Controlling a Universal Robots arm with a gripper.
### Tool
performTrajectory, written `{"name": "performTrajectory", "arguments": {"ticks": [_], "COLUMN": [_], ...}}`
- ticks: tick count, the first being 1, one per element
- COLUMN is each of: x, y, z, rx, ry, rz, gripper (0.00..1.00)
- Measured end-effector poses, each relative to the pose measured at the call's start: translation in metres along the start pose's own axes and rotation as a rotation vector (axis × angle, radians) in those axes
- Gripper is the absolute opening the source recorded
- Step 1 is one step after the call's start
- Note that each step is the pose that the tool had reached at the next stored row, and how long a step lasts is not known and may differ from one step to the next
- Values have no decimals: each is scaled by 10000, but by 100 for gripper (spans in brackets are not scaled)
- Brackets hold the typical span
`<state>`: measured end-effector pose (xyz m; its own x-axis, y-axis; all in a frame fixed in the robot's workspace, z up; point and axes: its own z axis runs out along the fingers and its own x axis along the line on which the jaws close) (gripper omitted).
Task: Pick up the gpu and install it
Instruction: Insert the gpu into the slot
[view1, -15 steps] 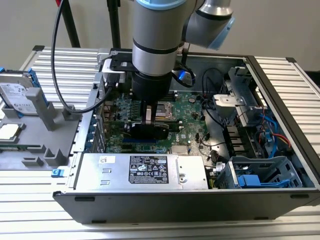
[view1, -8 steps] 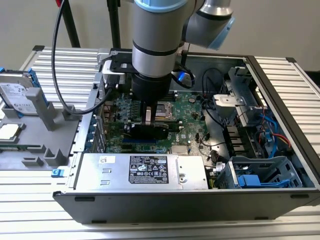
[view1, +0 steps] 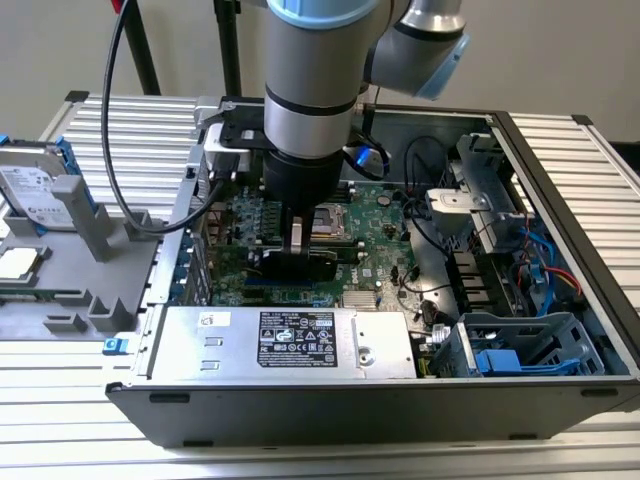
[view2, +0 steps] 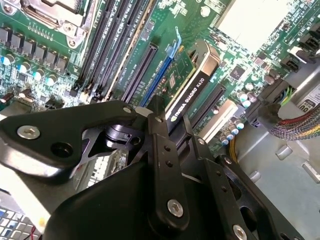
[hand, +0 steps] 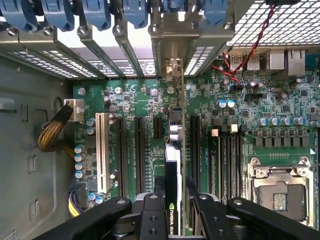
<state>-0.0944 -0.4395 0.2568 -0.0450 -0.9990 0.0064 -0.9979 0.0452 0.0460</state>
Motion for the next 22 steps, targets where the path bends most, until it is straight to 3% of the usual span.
{"name": "performTrajectory", "arguments": {"ticks": [22], "x": [0], "y": [-4], "z": [82], "rx": [-2], "ry": [3], "rz": [6], "gripper": [0]}}
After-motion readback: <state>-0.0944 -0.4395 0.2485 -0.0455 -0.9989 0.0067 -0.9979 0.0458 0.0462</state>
